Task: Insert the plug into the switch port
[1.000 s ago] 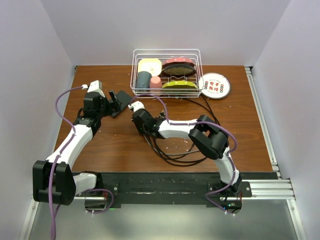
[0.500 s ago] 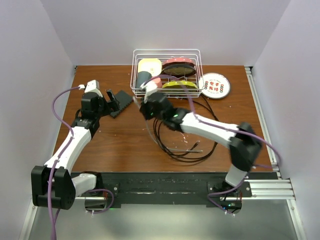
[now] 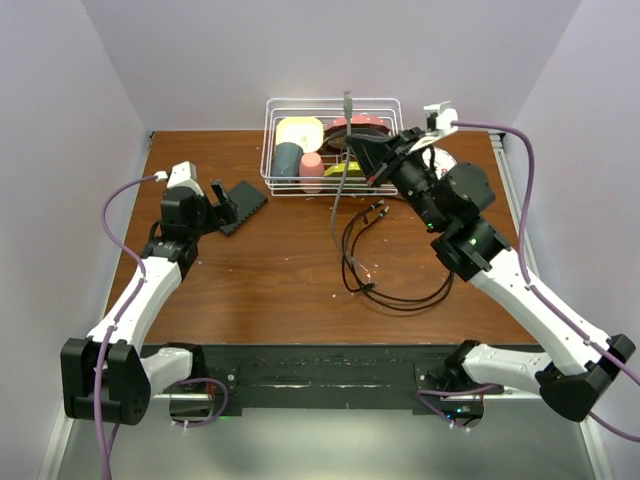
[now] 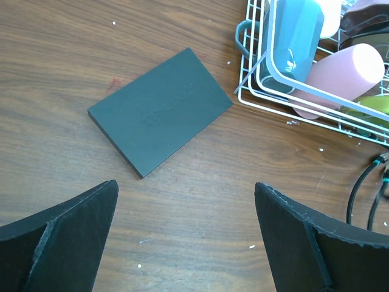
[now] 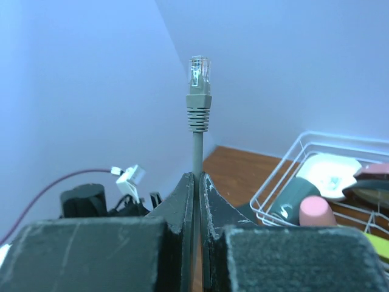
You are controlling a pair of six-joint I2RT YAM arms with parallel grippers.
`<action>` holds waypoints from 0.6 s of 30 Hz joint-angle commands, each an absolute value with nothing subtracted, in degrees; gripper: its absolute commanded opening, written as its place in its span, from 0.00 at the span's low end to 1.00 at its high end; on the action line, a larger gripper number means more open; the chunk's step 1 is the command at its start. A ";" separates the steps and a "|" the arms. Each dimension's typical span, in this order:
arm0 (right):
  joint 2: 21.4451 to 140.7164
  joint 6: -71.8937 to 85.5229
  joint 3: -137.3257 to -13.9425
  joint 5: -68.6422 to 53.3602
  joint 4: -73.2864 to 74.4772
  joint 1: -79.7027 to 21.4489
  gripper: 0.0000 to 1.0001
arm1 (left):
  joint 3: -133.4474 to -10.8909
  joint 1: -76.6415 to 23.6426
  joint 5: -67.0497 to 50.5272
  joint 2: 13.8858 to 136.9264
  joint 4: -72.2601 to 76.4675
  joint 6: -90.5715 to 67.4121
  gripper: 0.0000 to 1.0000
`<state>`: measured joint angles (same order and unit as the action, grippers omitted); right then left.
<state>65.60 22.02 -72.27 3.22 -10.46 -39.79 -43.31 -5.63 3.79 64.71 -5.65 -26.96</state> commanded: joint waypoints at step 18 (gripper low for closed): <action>55.37 20.93 -73.73 -6.95 -15.51 -39.90 0.00 | -43.51 -5.19 6.86 60.64 -6.77 -25.93 1.00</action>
<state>58.54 23.27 -71.50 -7.07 -16.01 -39.81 -43.27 -5.63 6.22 62.19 -7.42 -26.83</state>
